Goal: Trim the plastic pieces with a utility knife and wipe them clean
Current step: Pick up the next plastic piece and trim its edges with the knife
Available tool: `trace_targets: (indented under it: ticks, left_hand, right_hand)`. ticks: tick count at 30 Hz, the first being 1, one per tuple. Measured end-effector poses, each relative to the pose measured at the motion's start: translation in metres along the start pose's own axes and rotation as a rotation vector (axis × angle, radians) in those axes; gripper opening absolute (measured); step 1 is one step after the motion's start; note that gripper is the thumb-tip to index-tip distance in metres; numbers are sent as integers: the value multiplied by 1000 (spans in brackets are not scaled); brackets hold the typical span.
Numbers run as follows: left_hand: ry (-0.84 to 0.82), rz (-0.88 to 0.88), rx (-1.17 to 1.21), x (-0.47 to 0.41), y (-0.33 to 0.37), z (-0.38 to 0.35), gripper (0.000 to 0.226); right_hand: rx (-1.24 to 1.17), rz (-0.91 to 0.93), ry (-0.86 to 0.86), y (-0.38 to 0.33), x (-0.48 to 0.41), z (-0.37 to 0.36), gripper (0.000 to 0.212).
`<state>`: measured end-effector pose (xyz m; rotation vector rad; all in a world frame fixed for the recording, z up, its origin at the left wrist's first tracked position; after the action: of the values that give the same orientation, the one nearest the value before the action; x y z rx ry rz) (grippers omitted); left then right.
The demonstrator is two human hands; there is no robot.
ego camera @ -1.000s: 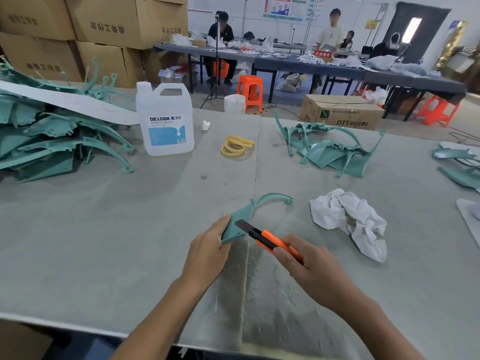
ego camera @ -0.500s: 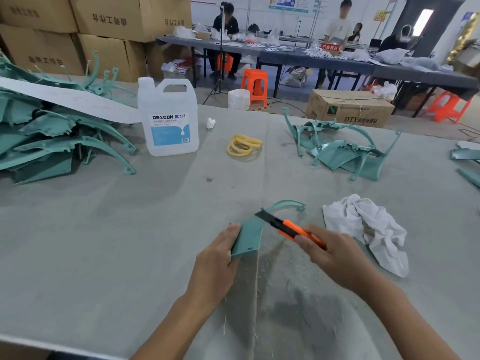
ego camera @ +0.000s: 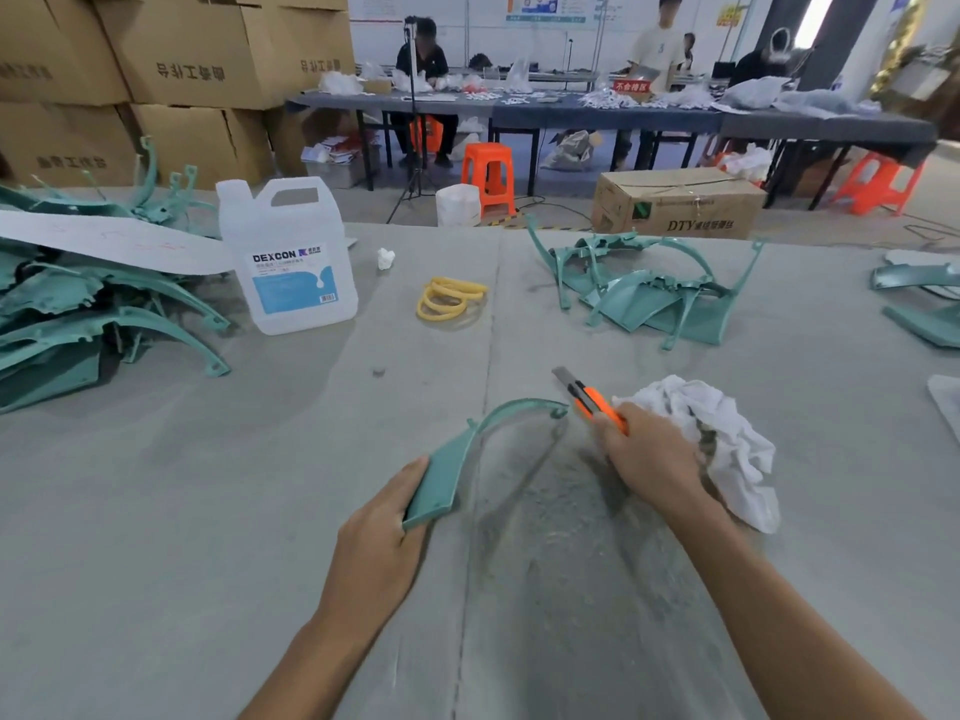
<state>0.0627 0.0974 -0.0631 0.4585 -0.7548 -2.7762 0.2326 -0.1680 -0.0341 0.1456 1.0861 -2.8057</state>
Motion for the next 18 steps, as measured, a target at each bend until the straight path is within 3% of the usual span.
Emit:
trace_targets:
  ticks: [6,16,18]
  left_hand:
    - [-24,-19,-58,-4,2,-1,54]
    - [-37,-56,-131,-16,-3,-5,63]
    - [-34,-66,-146,-17,-6,-5,63]
  right_hand:
    - [-299,187,-202,-47,53,-9,29]
    - [-124,388,-460,-63,84,27,22]
    - [-29,389,-409,-60,80,24,26]
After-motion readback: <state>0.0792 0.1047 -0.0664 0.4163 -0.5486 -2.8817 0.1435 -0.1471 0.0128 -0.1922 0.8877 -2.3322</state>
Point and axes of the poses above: each hand's wrist, its own x-axis away from the middle knuckle, its own z-axis out of the back of the hand, y = z × x, the point moved 1 cm from there along -x, towards the middle knuckle, and after that the axes turned 14 degrees about -x, right-handed, at the moved point
